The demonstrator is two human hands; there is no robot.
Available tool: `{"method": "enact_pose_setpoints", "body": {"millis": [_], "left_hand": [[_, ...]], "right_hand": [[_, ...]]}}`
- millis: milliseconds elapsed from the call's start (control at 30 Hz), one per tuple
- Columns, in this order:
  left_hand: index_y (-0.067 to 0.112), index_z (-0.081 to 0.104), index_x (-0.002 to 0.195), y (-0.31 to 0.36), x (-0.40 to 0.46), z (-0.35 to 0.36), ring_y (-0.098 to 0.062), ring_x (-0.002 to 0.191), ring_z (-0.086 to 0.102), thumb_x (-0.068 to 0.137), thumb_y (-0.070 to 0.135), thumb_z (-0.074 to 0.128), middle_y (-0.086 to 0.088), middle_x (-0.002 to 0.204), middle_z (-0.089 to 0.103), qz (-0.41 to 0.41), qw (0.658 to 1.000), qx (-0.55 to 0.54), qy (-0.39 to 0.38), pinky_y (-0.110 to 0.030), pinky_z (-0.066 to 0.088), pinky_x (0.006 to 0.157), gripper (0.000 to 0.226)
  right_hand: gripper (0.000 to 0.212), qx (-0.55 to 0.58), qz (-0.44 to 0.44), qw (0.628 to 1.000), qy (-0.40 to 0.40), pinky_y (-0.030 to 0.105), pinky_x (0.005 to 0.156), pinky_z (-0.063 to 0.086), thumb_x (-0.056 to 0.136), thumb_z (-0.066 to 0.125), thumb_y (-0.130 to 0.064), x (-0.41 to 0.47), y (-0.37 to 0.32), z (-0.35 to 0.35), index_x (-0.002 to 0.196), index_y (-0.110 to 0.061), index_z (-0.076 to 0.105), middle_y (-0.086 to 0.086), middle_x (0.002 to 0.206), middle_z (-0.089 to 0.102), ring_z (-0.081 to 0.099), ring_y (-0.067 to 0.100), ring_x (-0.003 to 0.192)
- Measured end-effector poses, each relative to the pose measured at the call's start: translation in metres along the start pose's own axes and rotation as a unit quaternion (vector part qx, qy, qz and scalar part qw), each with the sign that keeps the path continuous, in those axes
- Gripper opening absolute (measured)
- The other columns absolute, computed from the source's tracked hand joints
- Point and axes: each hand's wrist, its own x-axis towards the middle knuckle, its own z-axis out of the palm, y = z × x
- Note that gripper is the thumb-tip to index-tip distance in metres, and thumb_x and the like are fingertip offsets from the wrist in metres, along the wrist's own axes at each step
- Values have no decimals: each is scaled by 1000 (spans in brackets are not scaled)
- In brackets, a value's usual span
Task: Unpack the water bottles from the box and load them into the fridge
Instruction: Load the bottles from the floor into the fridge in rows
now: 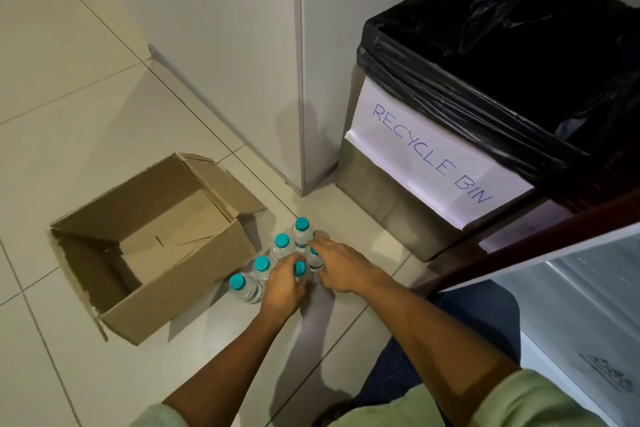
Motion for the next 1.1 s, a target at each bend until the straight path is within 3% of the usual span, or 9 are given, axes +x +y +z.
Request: {"method": "enact_pose_setpoints", "body": {"millis": [167, 300, 433, 567, 667, 767, 833, 1000, 1100], "left_hand": [[8, 64, 111, -6, 0, 2, -27, 100, 63, 88, 6, 67, -11, 106, 67, 18, 1000, 10, 1, -29, 46, 85, 23], [14, 60, 119, -6, -2, 4, -18, 112, 58, 92, 15, 65, -5, 126, 61, -3, 999, 25, -19, -22, 44, 98, 27], [17, 57, 129, -9, 0, 7, -20, 122, 53, 89, 20, 70, -5, 136, 55, -21, 998, 49, -38, -28, 41, 106, 42], [17, 54, 133, -11, 2, 8, -20, 122, 50, 87, 23, 73, -5, 138, 49, -39, 996, 42, -61, -25, 40, 104, 50], [16, 57, 129, -11, 1, 9, -19, 117, 55, 87, 21, 72, -2, 131, 57, -41, 997, 21, -57, -24, 43, 100, 45], [23, 60, 108, -13, -1, 9, -11, 96, 58, 87, 19, 72, 3, 109, 63, -49, 998, -17, -34, -7, 42, 77, 24], [28, 55, 100, -12, -4, 7, -9, 89, 57, 87, 22, 73, 8, 98, 60, -61, 997, -46, -26, -7, 38, 66, 23], [28, 55, 106, -8, -10, 0, -7, 93, 58, 84, 26, 76, 13, 101, 59, -52, 995, -83, 10, -19, 45, 78, 30], [26, 52, 112, 2, -16, -9, -9, 96, 60, 83, 28, 77, 17, 100, 57, -55, 990, -124, 30, -15, 45, 74, 38]], "right_hand": [[59, -75, 3, 997, 23, 42, 104, 50, 97, 65, -23, 15, 2, 15, 150, -23, 38, 3, 151, 43, 57, 27, 123], [57, -117, 31, 989, 83, 35, 95, 52, 94, 68, -26, 21, 3, 21, 145, -19, 43, 7, 141, 47, 61, 25, 113], [39, -125, 63, 984, 114, 35, 89, 52, 93, 69, -28, 18, 6, 25, 129, -18, 60, 5, 131, 55, 60, 24, 107], [26, -43, 95, 985, 138, 30, 88, 55, 96, 65, -33, 9, 15, 28, 117, -18, 65, 4, 117, 68, 64, 21, 101], [19, 13, 109, 985, 133, 30, 83, 56, 97, 63, -30, 2, 20, 27, 113, -21, 64, 3, 108, 71, 65, 20, 95], [27, 80, 119, 983, 119, 35, 89, 57, 97, 63, -21, -7, 23, 25, 124, -21, 61, 4, 117, 68, 65, 23, 105], [34, 137, 128, 976, 108, 35, 93, 56, 98, 63, -17, -14, 24, 24, 130, -19, 55, 6, 123, 64, 63, 24, 113], [27, 210, 126, 963, 110, 35, 90, 57, 99, 61, -17, -31, 27, 15, 122, -19, 47, 8, 122, 60, 60, 22, 113], [27, 216, 116, 962, 118, 29, 84, 54, 100, 60, -17, -43, 29, 4, 122, -20, 45, 7, 121, 58, 59, 19, 108]]}}
